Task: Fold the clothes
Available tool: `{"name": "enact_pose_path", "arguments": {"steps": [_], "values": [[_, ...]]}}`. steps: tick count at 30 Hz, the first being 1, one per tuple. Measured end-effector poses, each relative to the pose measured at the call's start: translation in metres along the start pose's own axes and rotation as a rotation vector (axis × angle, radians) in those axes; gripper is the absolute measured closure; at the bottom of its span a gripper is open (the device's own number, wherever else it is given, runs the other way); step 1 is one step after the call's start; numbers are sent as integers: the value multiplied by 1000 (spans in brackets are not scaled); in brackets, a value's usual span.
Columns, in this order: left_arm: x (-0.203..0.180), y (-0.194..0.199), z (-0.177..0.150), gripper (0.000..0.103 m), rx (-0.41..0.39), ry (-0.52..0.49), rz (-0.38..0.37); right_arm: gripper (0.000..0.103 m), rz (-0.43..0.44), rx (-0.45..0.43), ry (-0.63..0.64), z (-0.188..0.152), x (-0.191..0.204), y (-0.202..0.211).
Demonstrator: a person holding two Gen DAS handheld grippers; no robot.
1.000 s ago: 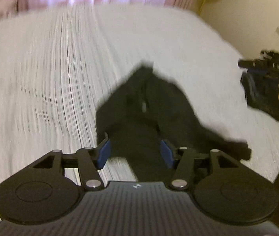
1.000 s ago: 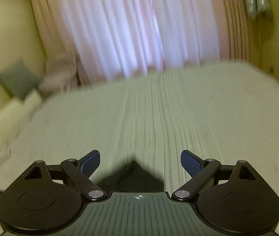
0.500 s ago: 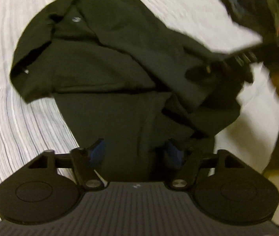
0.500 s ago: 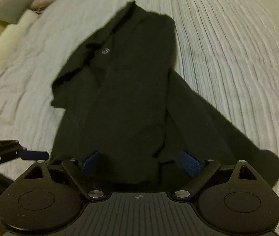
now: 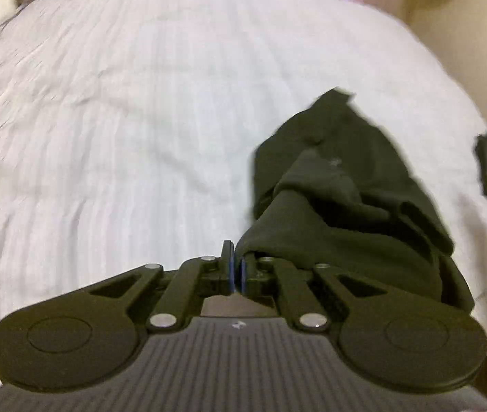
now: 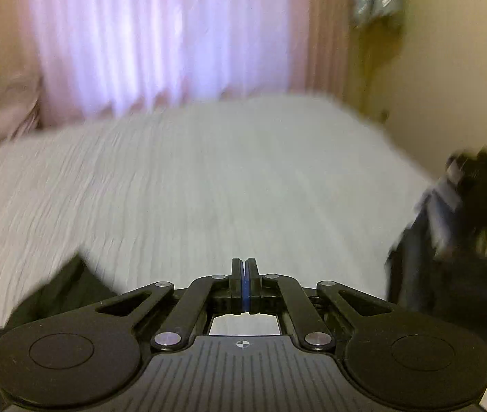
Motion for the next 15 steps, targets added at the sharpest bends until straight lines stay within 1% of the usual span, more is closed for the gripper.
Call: {"name": "enact_pose_path", "arguments": {"steps": [1, 2, 4, 5, 6, 7, 8, 9, 10, 12, 15], "values": [[4, -3, -9, 101, 21, -3, 15, 103, 23, 7, -8, 1, 4, -4], [5, -7, -21, 101, 48, -2, 18, 103, 65, 35, -7, -7, 17, -11], [7, -14, -47, 101, 98, 5, 25, 103, 144, 107, 22, -37, 52, -26], [8, -17, -61, 101, 116, 14, 29, 102, 184, 154, 40, -58, 72, -35], [10, -19, -74, 101, 132, 30, 31, 96, 225, 207, 58, -81, 93, -43], [12, -21, -85, 101, 142, 57, 28, 67, 268, 260, 68, -107, 115, -51], [13, -22, -93, 101, 150, 77, 27, 41, 311, 313, 75, -134, 137, -59], [14, -23, -99, 101, 154, 87, 25, 7, 353, 346, 74, -153, 154, -61], [13, -22, -100, 101, 153, 91, 21, 7, 405, 363, 63, -168, 171, -63], [11, -21, -103, 101, 150, 99, 14, 6, 496, 442, -3, -199, 209, -74], [7, -19, -97, 101, 137, 98, 2, 7, 562, 531, -91, -228, 251, -95]]}}
Point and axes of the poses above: each gripper's, at about its wrist camera, not at the fingertips, and y roughly against the way its jaws point, x to its left, z to its top, the point moved 10 cm from there along -y, roughly the way its jaws point, and after that the axes turned 8 degrees about x, right-handed, at the moved point
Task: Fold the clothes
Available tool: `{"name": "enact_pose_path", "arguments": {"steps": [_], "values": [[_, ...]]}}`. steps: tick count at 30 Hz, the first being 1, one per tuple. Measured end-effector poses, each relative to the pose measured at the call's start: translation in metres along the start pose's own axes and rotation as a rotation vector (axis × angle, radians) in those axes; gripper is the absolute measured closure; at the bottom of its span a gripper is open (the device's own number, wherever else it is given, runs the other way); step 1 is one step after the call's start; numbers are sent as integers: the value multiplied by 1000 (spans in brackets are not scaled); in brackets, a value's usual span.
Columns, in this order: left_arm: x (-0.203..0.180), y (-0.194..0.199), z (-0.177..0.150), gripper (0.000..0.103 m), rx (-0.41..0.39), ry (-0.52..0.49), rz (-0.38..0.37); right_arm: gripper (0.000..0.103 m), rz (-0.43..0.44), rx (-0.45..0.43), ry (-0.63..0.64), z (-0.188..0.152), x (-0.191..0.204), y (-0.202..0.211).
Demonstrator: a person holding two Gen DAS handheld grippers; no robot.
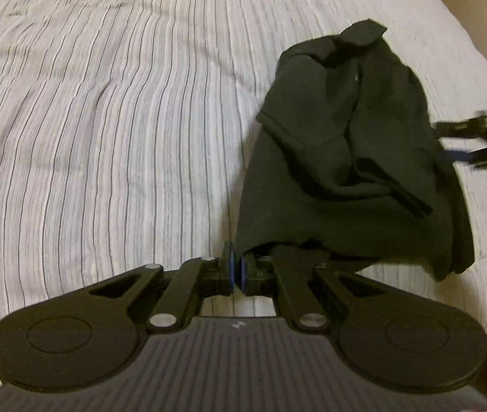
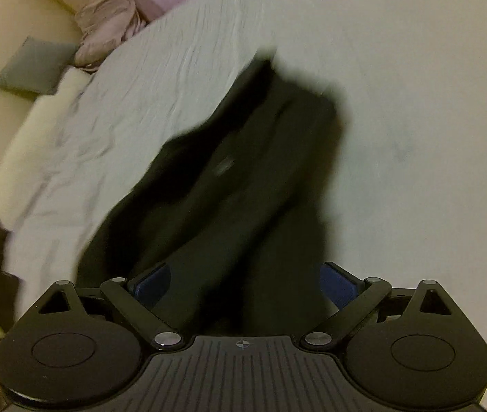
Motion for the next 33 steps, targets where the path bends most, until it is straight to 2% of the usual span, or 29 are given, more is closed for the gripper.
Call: {"name": "enact_pose_path", "arguments": {"steps": [2, 3, 4, 6, 7, 9, 12, 15, 18, 19, 20, 21, 22, 23, 24, 25, 27, 30, 32, 33], "values": [[1, 7, 6, 101, -11, -11, -10, 8, 38, 36, -51, -3, 9, -24], [1, 14, 11, 101, -26, -9, -16, 44, 41, 51, -72, 0, 9, -30], [2, 22, 16, 101, -41, -8, -22, 97, 39, 68, -97, 3, 5, -34], [9, 38, 33, 101, -87, 1, -29, 98, 73, 28, -139, 19, -5, -13], [13, 46, 43, 101, -114, 6, -32, 98, 55, -17, -128, 30, -13, 9], [22, 63, 63, 101, -167, 18, -34, 98, -20, -123, -75, 54, -30, 61], [36, 70, 100, 101, -213, 19, 2, 101, -170, -334, -42, 107, -68, 162], [45, 58, 123, 101, -187, 18, 30, 101, -340, -559, -5, 160, -95, 250], [42, 47, 122, 98, -163, 19, 53, 101, -405, -643, -35, 189, -113, 282], [41, 44, 122, 92, -155, 19, 60, 98, -405, -634, -49, 192, -116, 281], [41, 40, 119, 77, -145, 24, 66, 91, -388, -609, -54, 189, -113, 268], [41, 36, 111, 71, -131, 40, 68, 70, -381, -582, -46, 182, -109, 254], [40, 31, 103, 67, -115, 54, 72, 22, -380, -549, -28, 169, -106, 237], [38, 26, 93, 67, -101, 61, 75, 5, -368, -518, -12, 151, -103, 216], [33, 20, 82, 67, -86, 57, 71, 0, -351, -490, 1, 132, -99, 195], [23, 13, 71, 67, -69, 48, 57, 1, -324, -433, 5, 111, -98, 172], [-3, -3, 54, 65, -40, 3, 15, 1, -262, -290, 4, 66, -99, 125], [-55, -36, 46, 55, -2, -113, -40, 1, -228, -98, 55, 10, -104, 66], [-89, -57, 39, 45, 24, -191, -77, 1, -251, -24, 114, -7, -111, 48], [-102, -67, 39, 43, 30, -210, -89, 1, -257, -20, 131, -6, -113, 44]]}}
Point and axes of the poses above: each gripper's, at about its wrist camera, not at the fingertips, and y roughly against the way its jaws point, x to its left, z to its top, the point moved 10 cm from there along -y, roughly the way its jaws point, and after that the axes turned 8 degrees about x, right-handed, at the moved point
